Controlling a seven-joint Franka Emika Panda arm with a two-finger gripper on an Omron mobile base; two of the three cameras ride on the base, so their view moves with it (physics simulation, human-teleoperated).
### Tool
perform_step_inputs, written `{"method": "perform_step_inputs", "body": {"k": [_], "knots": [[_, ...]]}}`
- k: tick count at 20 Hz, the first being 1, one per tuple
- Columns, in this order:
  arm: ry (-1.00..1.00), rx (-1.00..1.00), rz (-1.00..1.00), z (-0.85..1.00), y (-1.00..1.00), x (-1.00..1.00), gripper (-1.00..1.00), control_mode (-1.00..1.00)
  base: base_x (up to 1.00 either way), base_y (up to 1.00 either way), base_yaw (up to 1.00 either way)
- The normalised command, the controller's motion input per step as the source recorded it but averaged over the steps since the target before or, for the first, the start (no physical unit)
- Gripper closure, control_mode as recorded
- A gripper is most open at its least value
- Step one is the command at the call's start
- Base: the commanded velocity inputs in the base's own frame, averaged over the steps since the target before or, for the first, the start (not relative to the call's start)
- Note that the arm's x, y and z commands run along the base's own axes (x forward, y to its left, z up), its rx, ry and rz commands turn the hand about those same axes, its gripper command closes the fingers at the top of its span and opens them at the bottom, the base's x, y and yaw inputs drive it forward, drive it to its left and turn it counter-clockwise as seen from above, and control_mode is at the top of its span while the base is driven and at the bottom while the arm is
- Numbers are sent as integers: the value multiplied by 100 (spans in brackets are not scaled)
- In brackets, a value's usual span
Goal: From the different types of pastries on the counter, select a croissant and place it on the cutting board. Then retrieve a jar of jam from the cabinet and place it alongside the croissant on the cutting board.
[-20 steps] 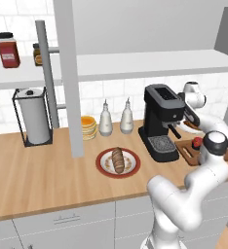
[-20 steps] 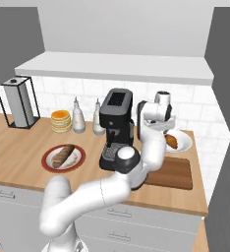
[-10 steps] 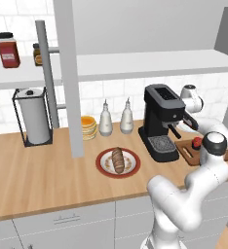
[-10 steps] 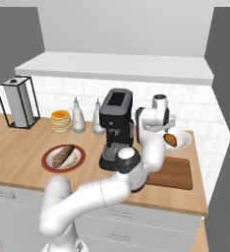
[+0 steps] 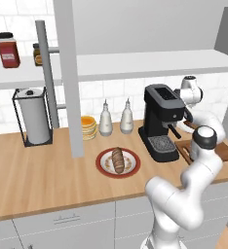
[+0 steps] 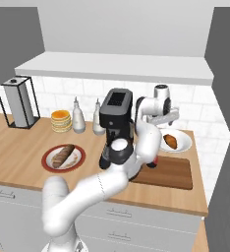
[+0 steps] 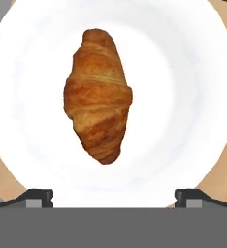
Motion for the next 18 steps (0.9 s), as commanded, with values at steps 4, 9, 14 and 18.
{"method": "perform_step_inputs", "body": {"k": [4,9,14,18], "knots": [[22,0,6,33,-33,-2,-100,-100,0,0,0],[9,0,1,0,-6,-9,-100,-100,0,0,0],[0,0,0,5,-24,-5,-100,-100,0,0,0],[0,4,0,0,-35,0,-100,-100,0,0,0]]}}
